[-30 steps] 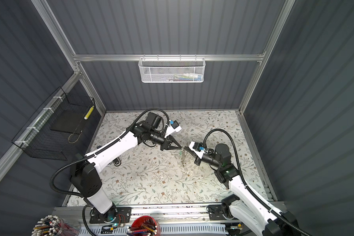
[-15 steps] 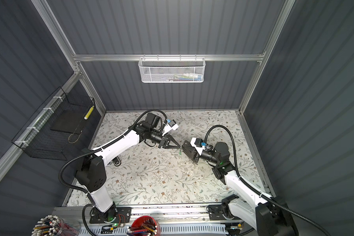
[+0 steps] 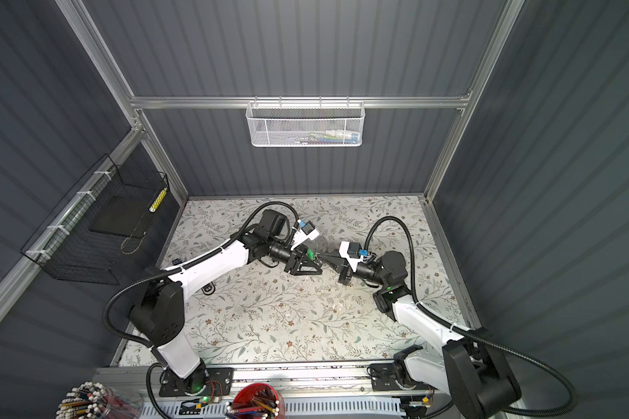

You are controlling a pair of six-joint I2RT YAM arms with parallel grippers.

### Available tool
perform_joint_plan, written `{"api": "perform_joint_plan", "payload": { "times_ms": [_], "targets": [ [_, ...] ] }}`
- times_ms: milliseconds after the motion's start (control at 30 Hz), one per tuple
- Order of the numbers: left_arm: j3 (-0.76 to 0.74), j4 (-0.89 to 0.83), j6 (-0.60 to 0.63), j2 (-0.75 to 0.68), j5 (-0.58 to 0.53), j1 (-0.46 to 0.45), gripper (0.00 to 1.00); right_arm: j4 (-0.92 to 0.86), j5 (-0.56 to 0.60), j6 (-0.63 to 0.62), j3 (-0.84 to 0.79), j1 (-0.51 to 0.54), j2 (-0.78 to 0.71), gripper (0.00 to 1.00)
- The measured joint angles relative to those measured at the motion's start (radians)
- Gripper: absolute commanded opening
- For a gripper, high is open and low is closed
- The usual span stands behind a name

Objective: Put the keys on the keyring

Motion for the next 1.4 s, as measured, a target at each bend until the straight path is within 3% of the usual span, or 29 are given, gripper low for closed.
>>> {"api": "perform_joint_plan", "payload": {
  "times_ms": [300, 433, 667, 867, 1400],
  "targets": [
    [-0.282, 0.148, 0.130, -0.352, -0.246, 0.023, 0.60, -0.052, -0.006, -0.007, 0.002, -0.003, -0.034, 0.00],
    [-0.309, 0.195, 0.184, -0.435, -0.309, 0.022, 0.58, -0.054, -0.013, -0.006, 0.012, -0.003, -0.047, 0.00],
    [-0.227, 0.245, 0.252, -0.408, -0.312, 0.022, 0.52, -0.069, -0.027, -0.003, 0.019, -0.003, -0.047, 0.00],
    [-0.176, 0.312, 0.257, -0.336, -0.251, 0.022, 0.44, -0.076, -0.039, 0.002, 0.023, -0.003, -0.047, 0.00],
    [-0.129, 0.332, 0.270, -0.280, -0.145, -0.034, 0.39, -0.075, -0.058, 0.024, 0.037, -0.003, -0.046, 0.00]
  ]
}}
